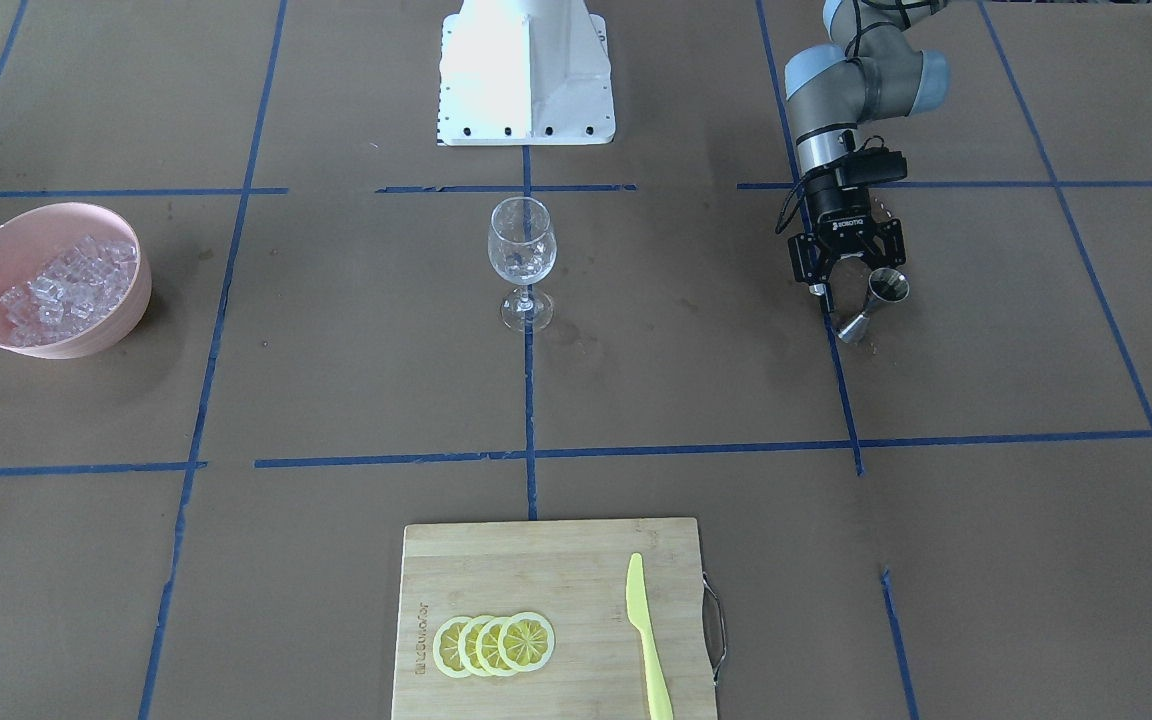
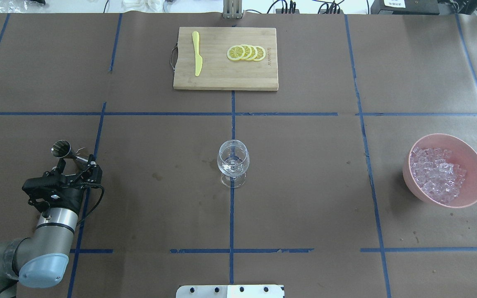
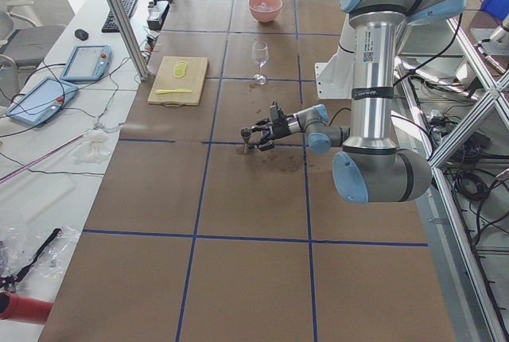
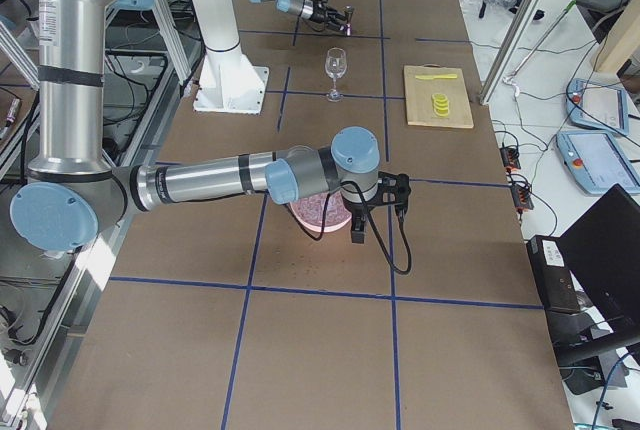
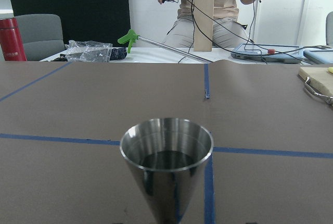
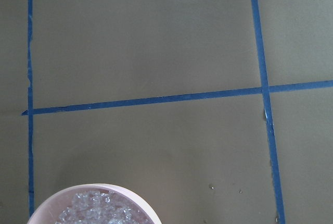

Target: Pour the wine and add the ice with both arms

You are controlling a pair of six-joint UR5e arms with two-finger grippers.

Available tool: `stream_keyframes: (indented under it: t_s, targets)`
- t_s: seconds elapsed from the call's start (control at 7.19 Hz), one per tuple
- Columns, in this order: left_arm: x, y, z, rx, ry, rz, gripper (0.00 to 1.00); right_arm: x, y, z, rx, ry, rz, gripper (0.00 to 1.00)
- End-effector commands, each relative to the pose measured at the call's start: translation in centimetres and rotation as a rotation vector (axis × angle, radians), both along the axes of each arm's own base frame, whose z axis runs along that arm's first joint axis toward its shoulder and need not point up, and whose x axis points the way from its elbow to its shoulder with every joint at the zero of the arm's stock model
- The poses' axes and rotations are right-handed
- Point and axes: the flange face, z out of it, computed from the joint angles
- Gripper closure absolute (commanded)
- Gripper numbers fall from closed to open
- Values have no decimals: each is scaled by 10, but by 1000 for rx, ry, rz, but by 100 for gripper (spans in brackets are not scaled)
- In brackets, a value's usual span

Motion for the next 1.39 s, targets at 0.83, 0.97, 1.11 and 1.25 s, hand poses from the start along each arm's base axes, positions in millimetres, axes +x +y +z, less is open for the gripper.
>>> stream_keyframes:
  t_s: [0.83, 0.97, 1.11, 1.25]
  targets:
    - [0, -13, 6, -1, -6, -28, 91, -30, -2, -17, -11, -14, -5, 0]
    - [-2, -15, 5, -1, -1, -32, 100, -30, -2, -17, -11, -13, -4, 0]
    - [-9, -18, -12, 6, 33, -41, 100, -30, -2, -17, -11, -13, -4, 0]
    - [-24, -22, -30, 15, 58, -52, 100, -30, -2, -18, -9, -13, -4, 0]
